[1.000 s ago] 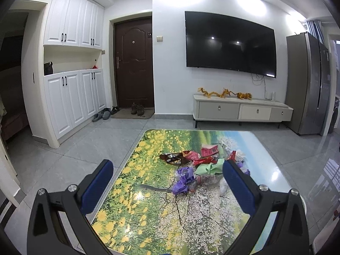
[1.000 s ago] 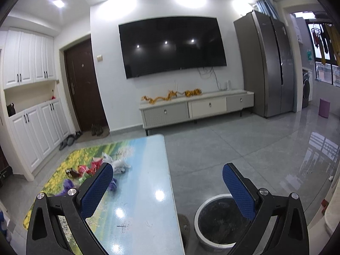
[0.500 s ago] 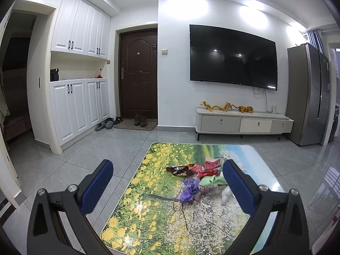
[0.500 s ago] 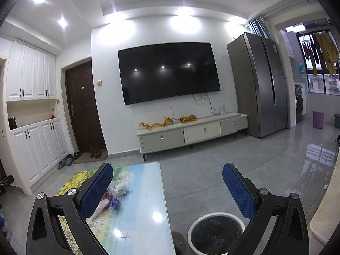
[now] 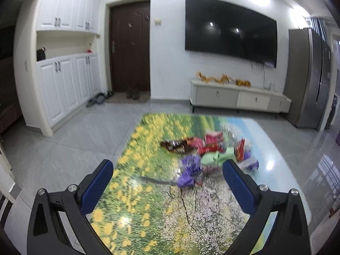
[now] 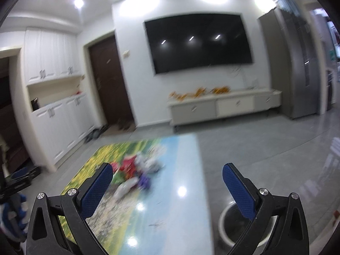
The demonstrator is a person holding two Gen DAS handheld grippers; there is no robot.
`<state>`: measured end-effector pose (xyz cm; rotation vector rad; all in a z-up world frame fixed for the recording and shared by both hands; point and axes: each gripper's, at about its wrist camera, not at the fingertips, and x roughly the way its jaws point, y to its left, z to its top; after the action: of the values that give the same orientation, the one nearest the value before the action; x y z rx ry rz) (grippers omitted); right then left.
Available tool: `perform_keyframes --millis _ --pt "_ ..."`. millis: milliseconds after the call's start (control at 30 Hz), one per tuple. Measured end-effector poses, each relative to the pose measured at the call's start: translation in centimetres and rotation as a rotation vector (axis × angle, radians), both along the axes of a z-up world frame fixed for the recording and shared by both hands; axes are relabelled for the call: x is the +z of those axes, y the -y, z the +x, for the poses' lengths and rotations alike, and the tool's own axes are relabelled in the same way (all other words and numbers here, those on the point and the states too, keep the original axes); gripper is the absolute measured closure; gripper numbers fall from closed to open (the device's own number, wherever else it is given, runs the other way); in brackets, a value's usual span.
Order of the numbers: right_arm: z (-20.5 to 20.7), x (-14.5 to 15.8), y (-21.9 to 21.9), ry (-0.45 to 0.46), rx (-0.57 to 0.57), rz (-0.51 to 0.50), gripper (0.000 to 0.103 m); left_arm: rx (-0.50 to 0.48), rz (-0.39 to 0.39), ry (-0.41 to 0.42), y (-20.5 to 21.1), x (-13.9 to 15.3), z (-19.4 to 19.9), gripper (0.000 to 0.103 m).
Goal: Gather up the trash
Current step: 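Move both tools toward the trash pile on the coffee table, then grasp the purple bag with the left tool while the right tool grasps a clear plastic bag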
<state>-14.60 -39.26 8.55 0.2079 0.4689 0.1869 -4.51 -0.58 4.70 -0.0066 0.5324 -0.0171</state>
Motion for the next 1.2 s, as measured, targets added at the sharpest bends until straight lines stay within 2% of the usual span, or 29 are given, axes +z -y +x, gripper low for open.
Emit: perform_keyframes --millis 67,167,233,300,400,567,800,867,933,1100,1167,1200 --pt "2.2 -1.8 -1.0 -0.061 0.07 0.041 0.001 -0.017 0.002 -0.042 0.4 -1.3 1.6 0.0" --pt "5.8 -4.4 -3.1 -0.161 0.187 0.091 0.018 -0.044 0.001 -0.11 1.1 -3.3 4.2 0.002" --pt "8.2 -6.1 -5.0 -0.226 0.259 0.11 0.035 -0.06 -0.002 -0.146 1.5 -4.4 5.8 0.007" --pt "10.3 -7.8 -6.2 -0.276 0.31 0.122 0.04 -0.075 -0.01 -0.179 1.9 -5.6 7.2 0.009" --pt "12.5 -10.2 -7.9 -0.327 0.358 0.148 0.043 -0.094 -0.028 -0.224 2.2 -7.0 9.1 0.016" --pt "16.3 -12.7 -10.3 -0.393 0.417 0.182 0.049 -0.118 -0.056 -0.278 2.7 -8.8 12.1 0.021" --pt "18.9 -14.2 -11.4 -0.436 0.415 0.197 0.055 -0.136 -0.094 -0.336 3.2 -11.0 15.5 0.032" --pt "19.2 -14.6 -11.3 -0.446 0.406 0.207 0.057 -0.141 -0.105 -0.35 3.2 -11.5 16.1 0.036" --pt "19.6 -15.0 -11.1 -0.461 0.398 0.22 0.059 -0.145 -0.111 -0.368 3.3 -12.1 16.7 0.047" --pt "19.9 -15.6 -11.9 -0.479 0.417 0.219 0.059 -0.15 -0.131 -0.389 3.2 -13.0 17.0 0.06" --pt "19.8 -15.8 -12.6 -0.484 0.435 0.212 0.064 -0.153 -0.132 -0.386 3.2 -13.1 16.9 0.065" --pt "20.0 -15.9 -12.9 -0.489 0.441 0.208 0.071 -0.154 -0.129 -0.383 3.2 -13.1 16.8 0.066"
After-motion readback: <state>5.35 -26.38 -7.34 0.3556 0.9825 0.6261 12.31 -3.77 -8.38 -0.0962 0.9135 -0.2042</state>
